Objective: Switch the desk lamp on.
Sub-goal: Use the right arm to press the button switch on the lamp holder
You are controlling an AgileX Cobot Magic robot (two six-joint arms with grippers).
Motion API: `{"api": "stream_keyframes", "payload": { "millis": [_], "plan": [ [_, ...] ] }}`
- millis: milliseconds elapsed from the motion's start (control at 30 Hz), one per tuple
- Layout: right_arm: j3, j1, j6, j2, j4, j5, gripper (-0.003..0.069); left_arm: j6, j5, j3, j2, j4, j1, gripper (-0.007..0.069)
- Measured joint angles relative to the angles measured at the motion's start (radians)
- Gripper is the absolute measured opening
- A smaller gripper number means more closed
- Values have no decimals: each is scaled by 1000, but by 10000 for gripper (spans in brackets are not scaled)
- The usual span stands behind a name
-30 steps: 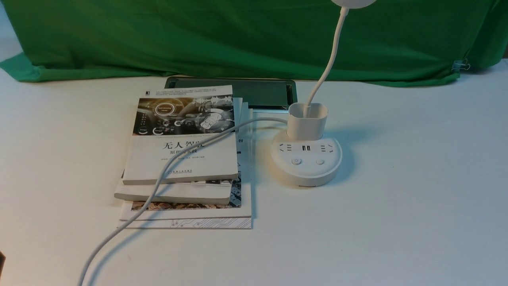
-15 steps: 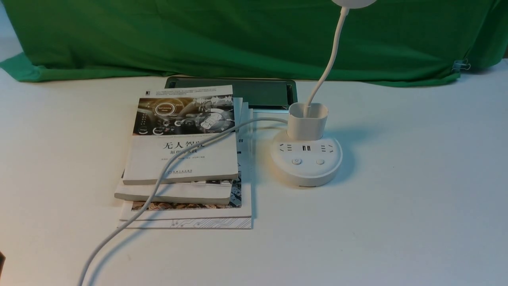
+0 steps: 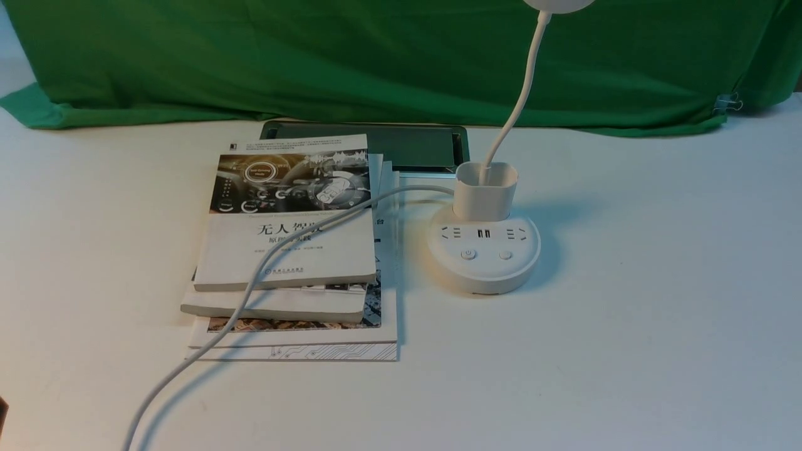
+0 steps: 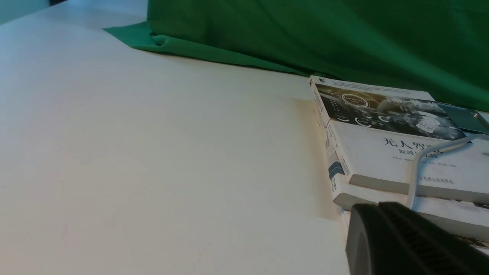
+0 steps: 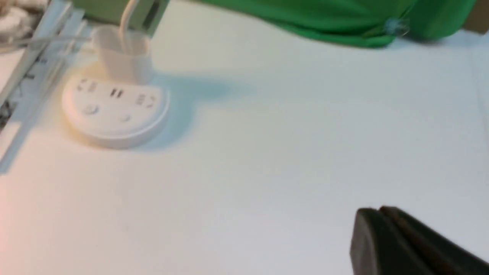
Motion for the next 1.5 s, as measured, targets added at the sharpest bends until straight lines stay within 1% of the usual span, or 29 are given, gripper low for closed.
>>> {"api": "stream_keyframes", "payload": {
  "millis": [233, 433, 500, 733, 800, 833, 867, 1000, 1067, 1300, 1500],
  "plan": [
    [-80, 94, -45, 190, 1, 4, 37, 0, 0, 0, 0, 0, 0, 21],
    [-211, 237, -65, 391, 1, 58, 38, 0, 0, 0, 0, 0, 0, 21],
    [-277, 298, -67, 464, 0, 96, 38, 0, 0, 0, 0, 0, 0, 21],
    [-457, 426, -70, 680, -29, 166, 36, 0, 0, 0, 0, 0, 0, 21],
    [-484, 438, -70, 719, -44, 166, 33, 0, 0, 0, 0, 0, 0, 21],
    [-519, 452, -70, 775, -66, 168, 30, 0, 0, 0, 0, 0, 0, 21],
    [-519, 453, -70, 775, -69, 168, 30, 0, 0, 0, 0, 0, 0, 21],
    [-579, 459, -36, 900, -153, 166, 29, 0, 0, 0, 0, 0, 0, 21],
    [-588, 457, -21, 946, -170, 157, 29, 0, 0, 0, 0, 0, 0, 21],
    [-596, 457, -14, 1065, -177, 76, 29, 0, 0, 0, 0, 0, 0, 21],
    [-596, 457, -14, 1125, -177, 42, 29, 0, 0, 0, 0, 0, 0, 21]
  ]
}}
